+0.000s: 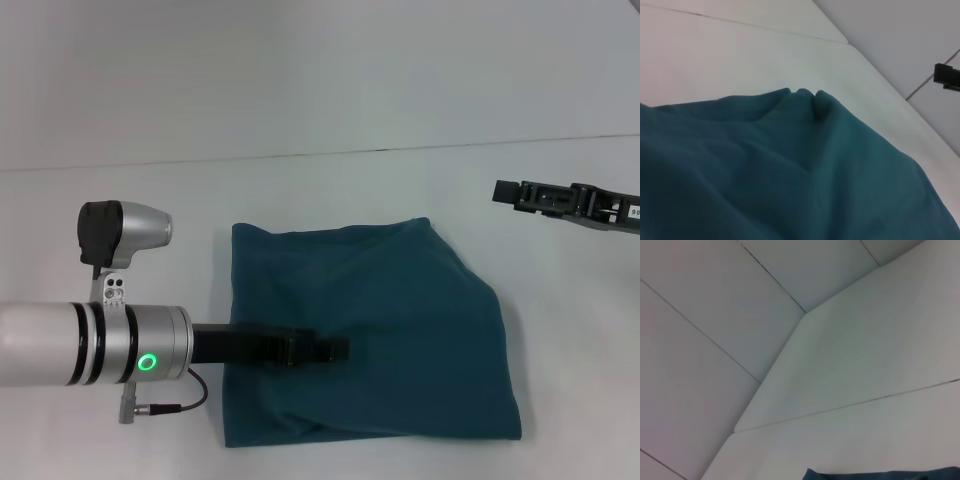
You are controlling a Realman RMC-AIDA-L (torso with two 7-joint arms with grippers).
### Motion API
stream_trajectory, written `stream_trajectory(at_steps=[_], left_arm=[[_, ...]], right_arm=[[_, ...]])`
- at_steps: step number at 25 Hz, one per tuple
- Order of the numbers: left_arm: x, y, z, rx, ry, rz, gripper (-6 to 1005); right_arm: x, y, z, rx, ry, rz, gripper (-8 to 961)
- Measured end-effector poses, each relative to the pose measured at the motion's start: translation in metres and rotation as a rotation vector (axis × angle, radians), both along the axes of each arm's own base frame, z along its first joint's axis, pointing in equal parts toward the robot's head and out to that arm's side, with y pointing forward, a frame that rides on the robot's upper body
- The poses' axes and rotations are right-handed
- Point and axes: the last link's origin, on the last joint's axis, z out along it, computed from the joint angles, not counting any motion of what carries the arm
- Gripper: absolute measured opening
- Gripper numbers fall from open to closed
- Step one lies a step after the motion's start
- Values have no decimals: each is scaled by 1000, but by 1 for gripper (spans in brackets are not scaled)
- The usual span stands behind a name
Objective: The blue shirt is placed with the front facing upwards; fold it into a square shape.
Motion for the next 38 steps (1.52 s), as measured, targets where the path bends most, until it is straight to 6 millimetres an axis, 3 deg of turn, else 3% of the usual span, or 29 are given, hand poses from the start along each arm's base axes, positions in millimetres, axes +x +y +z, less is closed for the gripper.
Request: stream_trajectory(at_steps=[5,10,17,21,34,38], left_arm=[[6,-2,6,-17,-36,-21,644],[16,-5,32,-5,-121,-90,644],[-3,-15,79,119,-235,-117,644],[-9,-25,96,173,-300,-153,643],[-16,-43,97,200,-313,-251,716],[-15,-47,93,189,-287,-318,860]], right_arm=[[0,0,0,1,-1,4,739],[0,-1,-1,5,-24,30,740],[8,-9,-4,40,-92,104,742],[8,-14,-6,52,-123,170,743],[-17,-37,-27,26,-172,544,767],[-20,-38,-34,-6,-194,585,829]])
